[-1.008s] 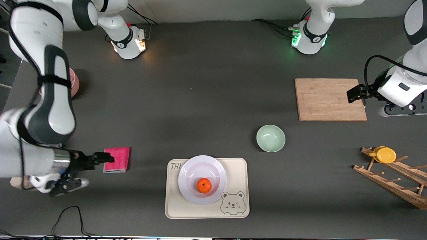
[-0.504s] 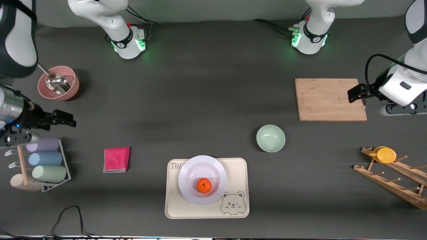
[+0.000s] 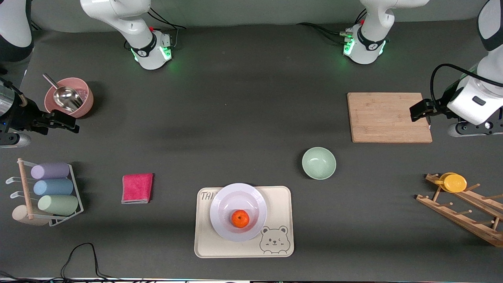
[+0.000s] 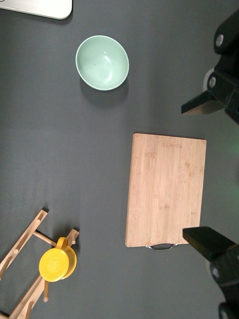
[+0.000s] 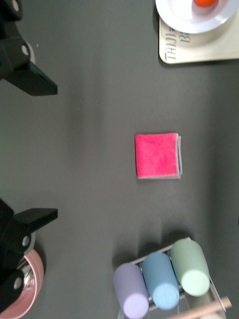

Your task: Place orange and plate with both arms

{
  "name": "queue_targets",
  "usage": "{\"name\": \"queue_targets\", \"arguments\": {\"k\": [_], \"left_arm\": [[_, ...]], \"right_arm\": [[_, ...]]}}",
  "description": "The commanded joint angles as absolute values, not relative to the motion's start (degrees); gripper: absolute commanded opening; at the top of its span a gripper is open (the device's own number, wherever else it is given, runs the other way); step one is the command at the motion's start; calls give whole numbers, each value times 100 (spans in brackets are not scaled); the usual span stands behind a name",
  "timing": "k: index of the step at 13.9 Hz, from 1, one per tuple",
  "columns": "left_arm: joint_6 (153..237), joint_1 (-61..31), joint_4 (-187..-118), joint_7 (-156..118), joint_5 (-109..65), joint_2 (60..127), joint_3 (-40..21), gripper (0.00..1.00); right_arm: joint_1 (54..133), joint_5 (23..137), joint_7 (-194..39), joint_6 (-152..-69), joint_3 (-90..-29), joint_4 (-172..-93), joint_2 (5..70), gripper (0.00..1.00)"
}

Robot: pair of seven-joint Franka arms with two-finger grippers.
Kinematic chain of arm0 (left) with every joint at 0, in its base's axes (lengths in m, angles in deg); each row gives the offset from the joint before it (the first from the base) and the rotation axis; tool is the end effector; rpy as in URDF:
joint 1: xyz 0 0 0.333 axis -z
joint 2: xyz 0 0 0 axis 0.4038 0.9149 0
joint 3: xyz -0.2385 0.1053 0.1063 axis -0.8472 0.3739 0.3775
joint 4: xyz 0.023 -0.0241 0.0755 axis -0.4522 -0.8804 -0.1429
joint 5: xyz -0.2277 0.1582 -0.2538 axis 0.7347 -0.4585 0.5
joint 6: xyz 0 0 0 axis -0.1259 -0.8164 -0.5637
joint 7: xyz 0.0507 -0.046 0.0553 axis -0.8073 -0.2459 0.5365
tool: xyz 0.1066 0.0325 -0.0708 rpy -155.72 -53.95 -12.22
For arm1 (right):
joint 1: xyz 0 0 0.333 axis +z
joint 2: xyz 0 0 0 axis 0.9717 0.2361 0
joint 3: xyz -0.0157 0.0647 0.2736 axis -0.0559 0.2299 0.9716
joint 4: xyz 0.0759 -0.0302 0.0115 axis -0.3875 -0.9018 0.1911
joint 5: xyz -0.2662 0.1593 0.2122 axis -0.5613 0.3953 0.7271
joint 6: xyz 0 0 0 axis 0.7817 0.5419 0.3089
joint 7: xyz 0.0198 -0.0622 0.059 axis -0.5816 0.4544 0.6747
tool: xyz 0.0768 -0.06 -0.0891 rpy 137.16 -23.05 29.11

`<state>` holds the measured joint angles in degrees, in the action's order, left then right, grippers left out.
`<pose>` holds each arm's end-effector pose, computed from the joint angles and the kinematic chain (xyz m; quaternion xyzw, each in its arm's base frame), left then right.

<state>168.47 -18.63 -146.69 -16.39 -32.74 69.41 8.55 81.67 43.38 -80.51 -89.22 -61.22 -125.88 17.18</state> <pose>0.5378 -0.0480 0.5202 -0.9986 -0.0284 0.0397 0.0193 0.5566 -0.0169 0.5231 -0.9999 -0.0013 0.0124 0.0007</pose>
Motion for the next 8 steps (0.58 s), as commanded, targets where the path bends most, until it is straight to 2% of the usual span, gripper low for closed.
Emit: {"name": "queue_targets", "arguments": {"k": [1, 8], "left_arm": [[16801, -1801, -14628, -1513, -3339, 6887, 879, 100], [16731, -1845, -14575, -1469, -3331, 6905, 896, 100]], "right_arm": [[8126, 4131, -8243, -8946, -6038, -12562, 1667, 100], [8135, 4140, -8270, -8752, -6047, -12553, 1658, 100]]}}
